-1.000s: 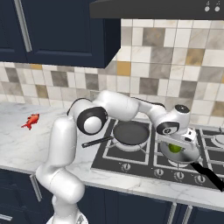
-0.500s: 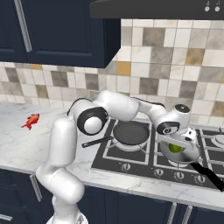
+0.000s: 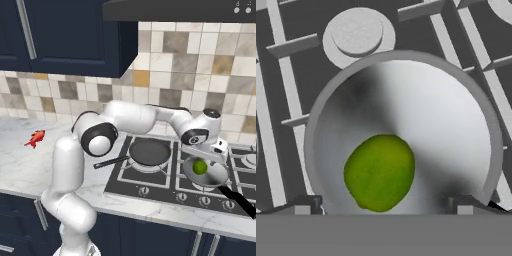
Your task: Place both pans onto different burners. Then place the lime and the fish on different pans.
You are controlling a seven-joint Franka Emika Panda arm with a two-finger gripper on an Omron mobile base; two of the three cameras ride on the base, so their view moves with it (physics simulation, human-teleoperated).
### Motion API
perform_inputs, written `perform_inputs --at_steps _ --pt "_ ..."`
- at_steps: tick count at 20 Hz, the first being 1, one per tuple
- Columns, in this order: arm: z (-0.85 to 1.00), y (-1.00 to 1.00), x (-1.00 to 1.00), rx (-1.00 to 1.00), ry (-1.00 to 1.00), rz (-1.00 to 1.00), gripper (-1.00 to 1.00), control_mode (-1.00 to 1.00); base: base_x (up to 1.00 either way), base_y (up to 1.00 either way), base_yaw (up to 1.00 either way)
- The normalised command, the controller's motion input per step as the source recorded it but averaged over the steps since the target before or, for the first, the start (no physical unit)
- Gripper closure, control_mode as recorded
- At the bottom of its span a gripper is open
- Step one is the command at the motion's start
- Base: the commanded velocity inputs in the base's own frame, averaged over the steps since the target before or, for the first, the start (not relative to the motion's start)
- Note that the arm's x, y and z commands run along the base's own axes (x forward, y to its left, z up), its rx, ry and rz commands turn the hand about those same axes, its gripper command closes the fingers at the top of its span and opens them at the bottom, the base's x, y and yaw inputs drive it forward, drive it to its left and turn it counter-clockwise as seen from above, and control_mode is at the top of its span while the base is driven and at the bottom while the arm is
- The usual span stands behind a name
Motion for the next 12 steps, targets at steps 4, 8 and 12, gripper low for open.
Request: perform_inputs --at_steps 4,8,12 --pt "0.27 0.22 -0.46 0.03 0.0 0.0 -1.0 -1.0 0.0 0.0 0.0" --pt "0.07 0.61 -0.53 0.0 -0.01 0.0 -1.0 -1.0 0.0 0.0 0.0" --pt "0.16 0.93 -0.13 0.0 -0.03 0.01 -1.0 -1.0 0.0 0.0 0.0"
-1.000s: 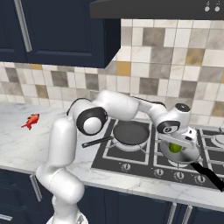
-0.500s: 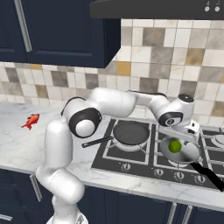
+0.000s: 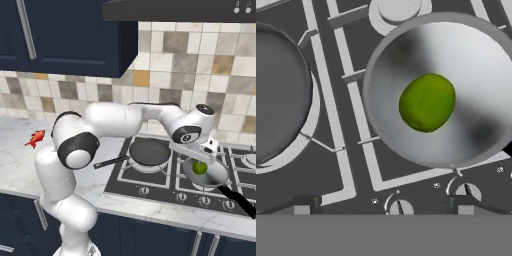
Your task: Place both pans onto different burners. Then place the lime and the fish on different pans.
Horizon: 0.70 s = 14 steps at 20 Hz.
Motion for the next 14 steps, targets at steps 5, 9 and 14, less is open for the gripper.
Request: perform_inputs --at_steps 5,9,14 --pt "0.16 1.0 -0.06 -0.02 0.0 0.04 -1.0 -1.0 0.0 0.0 0.0" --pt "0.03 1.0 -0.21 0.0 0.0 0.03 -1.0 -1.0 0.0 0.0 0.0" --pt "0.01 1.0 -0.21 0.0 0.0 0.03 -1.0 -1.0 0.0 0.0 0.0"
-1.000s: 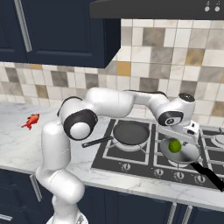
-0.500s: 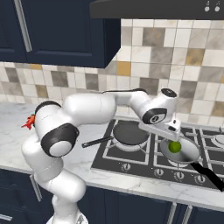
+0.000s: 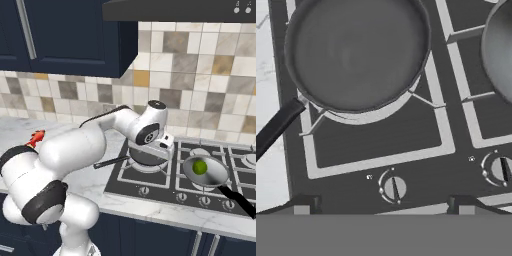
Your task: Place both pans onto different burners. Then place the lime and the fish on different pans.
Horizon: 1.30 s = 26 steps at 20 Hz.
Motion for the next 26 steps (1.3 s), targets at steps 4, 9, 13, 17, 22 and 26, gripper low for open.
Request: perform_inputs --at_steps 4,9,13,17,22,26 --pt "0.0 0.96 -0.08 0.0 0.0 0.09 -1.0 -1.0 0.0 0.0 0.0" --pt "0.13 0.99 -0.02 0.0 0.05 0.08 -1.0 -1.0 0.0 0.0 0.0" --pt "0.36 0.98 0.01 0.0 0.08 0.0 -1.0 -1.0 0.0 0.0 0.0" --pt "0.28 0.99 0.0 0.0 0.14 0.0 -1.0 -1.0 0.0 0.0 0.0" --pt "0.2 1.0 0.03 0.0 0.15 0.0 -1.0 -1.0 0.0 0.0 0.0" --pt "0.14 1.0 0.03 0.0 0.15 0.0 -1.0 -1.0 0.0 0.0 0.0"
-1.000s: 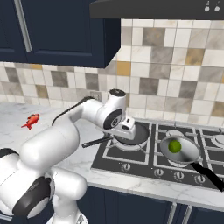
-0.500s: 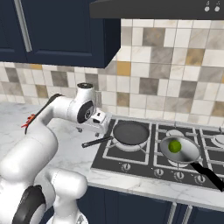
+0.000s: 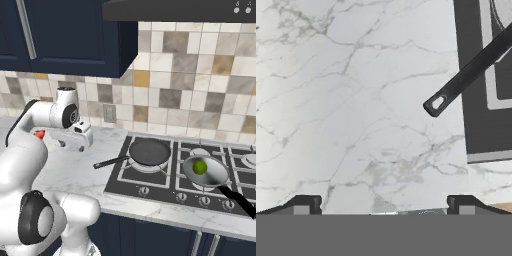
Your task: Place both pans onto different burners. Then place the lime and the fish on different pans.
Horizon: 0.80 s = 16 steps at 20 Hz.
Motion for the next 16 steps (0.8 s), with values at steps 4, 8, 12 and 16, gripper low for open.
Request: perform_inputs --at_steps 4,8,12,16 --pt "0.09 1.0 0.06 0.0 0.12 0.0 -1.0 -1.0 0.0 0.0 0.0" --pt "0.01 1.0 0.04 0.0 0.08 0.0 -1.0 -1.0 0.0 0.0 0.0" --pt "0.0 0.93 0.16 0.0 0.01 0.0 -1.0 -1.0 0.0 0.0 0.0" --pt "0.0 0.71 0.25 0.01 0.0 0.0 -1.0 -1.0 0.0 0.0 0.0"
